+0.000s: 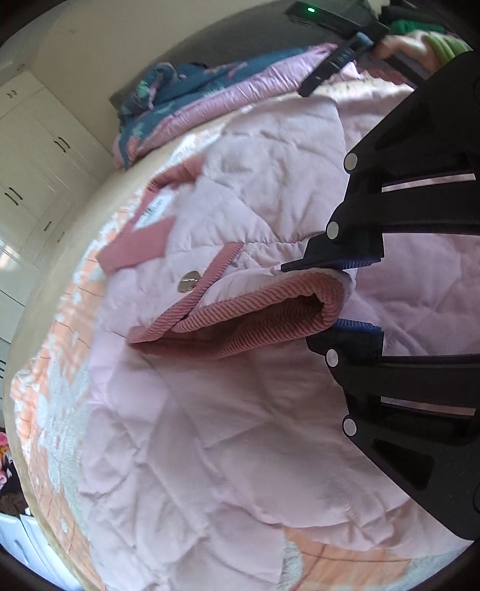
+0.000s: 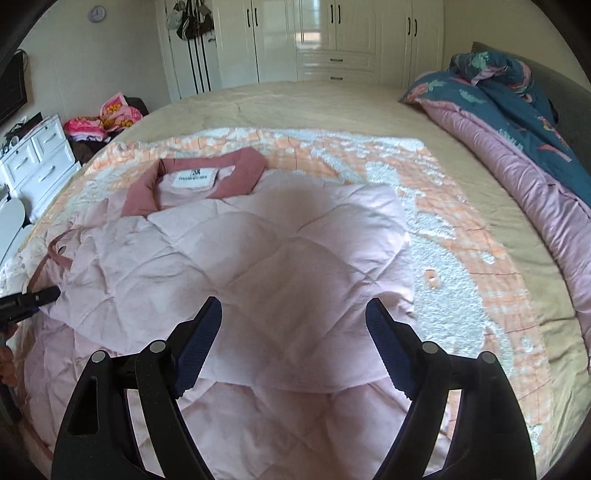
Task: Fold large clothes
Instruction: 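Grasp the ribbed pink cuff with the left gripper and straighten it, then open the left gripper, leaving the cuff flat on the jacket front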
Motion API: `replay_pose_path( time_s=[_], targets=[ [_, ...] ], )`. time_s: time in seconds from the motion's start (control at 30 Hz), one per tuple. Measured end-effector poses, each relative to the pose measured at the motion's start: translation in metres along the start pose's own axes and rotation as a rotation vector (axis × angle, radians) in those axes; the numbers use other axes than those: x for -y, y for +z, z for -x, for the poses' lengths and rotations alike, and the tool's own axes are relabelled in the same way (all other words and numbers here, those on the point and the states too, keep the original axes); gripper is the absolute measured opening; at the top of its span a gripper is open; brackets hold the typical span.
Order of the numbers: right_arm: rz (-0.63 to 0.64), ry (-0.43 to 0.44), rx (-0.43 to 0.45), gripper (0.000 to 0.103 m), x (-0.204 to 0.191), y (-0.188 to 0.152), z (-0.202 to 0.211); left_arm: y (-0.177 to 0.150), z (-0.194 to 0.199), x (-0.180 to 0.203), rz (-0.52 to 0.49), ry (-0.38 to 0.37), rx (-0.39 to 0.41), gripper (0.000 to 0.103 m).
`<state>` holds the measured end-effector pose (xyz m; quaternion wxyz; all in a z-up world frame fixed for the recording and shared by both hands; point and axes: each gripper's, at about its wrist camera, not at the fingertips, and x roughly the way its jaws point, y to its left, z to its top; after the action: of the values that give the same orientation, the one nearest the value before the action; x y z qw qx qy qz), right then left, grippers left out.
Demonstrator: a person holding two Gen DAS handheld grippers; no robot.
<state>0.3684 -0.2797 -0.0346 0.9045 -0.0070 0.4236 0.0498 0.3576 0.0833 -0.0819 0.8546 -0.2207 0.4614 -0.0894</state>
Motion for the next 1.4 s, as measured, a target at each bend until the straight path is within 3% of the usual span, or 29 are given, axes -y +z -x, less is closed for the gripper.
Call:
replay_pose_path(
  time_s=[0.07,0.27,0.4,0.57,0.7,0.77,0.9,1.13,1.4],
  targets=[
    [-0.007,0.028,-0.029,0.079,0.0,0.003,-0.012,0.0,0.001,0.0,-0.02,0.017,0.005,0.015],
    [-0.021,-0.01,-0.136,0.084,0.014,-0.004,-0.043,-0.002,-0.003,0.0,-0.031,0.028,0.001,0.019],
    [-0.042,-0.009,-0.129,0.084,0.018,-0.012,-0.052,-0.002,-0.004,0.004,-0.046,0.035,0.001,0.022],
    [-0.035,-0.021,-0.099,0.086,0.012,-0.013,-0.033,-0.002,-0.001,0.01,-0.066,0.056,0.001,0.026],
    [-0.057,0.003,-0.061,0.094,0.007,-0.013,-0.016,-0.001,0.006,0.014,-0.075,0.085,0.003,0.035],
    [-0.056,0.007,-0.045,0.096,0.003,-0.012,-0.008,-0.001,0.012,0.017,-0.087,0.104,0.012,0.046],
    [-0.04,0.017,-0.006,0.098,-0.009,-0.01,0.009,-0.001,0.024,0.02,-0.096,0.117,0.028,0.058],
    [-0.023,0.054,0.042,0.099,-0.032,-0.005,0.032,-0.001,0.05,0.019,-0.092,0.123,0.062,0.093],
    [-0.008,0.087,0.071,0.099,-0.066,-0.008,0.052,-0.001,0.08,0.01,-0.09,0.195,0.112,0.094]
  ],
)
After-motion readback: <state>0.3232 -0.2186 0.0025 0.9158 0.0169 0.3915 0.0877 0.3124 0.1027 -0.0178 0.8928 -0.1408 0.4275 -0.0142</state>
